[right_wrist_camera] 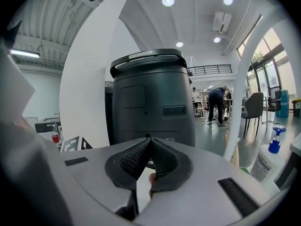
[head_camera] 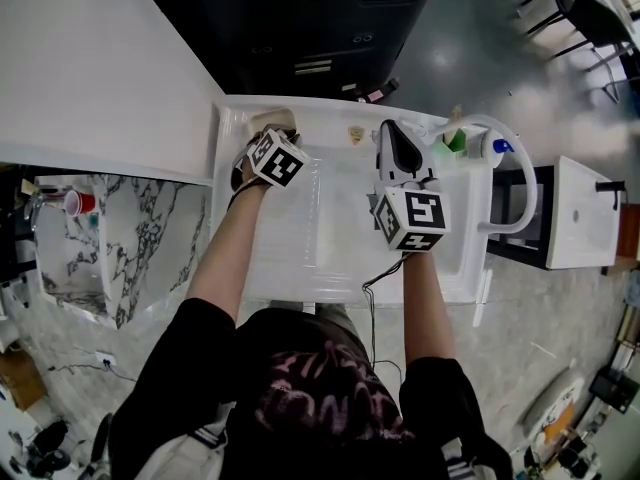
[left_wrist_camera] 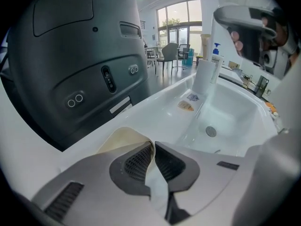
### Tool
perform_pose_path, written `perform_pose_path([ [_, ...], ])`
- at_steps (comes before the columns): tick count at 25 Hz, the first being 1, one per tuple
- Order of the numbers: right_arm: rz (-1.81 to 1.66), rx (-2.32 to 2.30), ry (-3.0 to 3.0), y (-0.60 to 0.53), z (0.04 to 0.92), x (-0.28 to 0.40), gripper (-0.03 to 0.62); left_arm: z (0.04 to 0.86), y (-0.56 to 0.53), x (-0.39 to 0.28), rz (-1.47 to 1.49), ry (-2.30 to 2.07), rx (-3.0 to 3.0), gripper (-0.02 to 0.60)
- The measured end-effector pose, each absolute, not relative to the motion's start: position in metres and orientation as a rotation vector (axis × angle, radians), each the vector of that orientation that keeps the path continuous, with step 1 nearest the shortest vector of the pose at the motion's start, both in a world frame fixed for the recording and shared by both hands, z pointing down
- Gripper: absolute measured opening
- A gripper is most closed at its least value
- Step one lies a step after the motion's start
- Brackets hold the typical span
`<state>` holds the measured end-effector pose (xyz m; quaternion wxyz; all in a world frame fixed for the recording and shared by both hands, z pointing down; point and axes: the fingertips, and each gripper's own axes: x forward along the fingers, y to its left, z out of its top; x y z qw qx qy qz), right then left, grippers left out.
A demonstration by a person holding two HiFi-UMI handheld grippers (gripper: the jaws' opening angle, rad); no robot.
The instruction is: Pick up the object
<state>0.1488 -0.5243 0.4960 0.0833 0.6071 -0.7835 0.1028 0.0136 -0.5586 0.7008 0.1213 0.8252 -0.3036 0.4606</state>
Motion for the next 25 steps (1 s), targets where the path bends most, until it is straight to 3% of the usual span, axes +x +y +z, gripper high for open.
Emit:
perform_pose_path([
  [10,0.280,1.810,-2.358,-0.514,0.482,0.144,0.015,0.651,-0.553,0.012,1.131,-1.017,2.462,0.040],
  [25,0.175,1.800,-2.420,-0.477,0.430,0.130,0.015,0.512,-0.511,-0.010,0.756,-1.318,2.568,0.038],
])
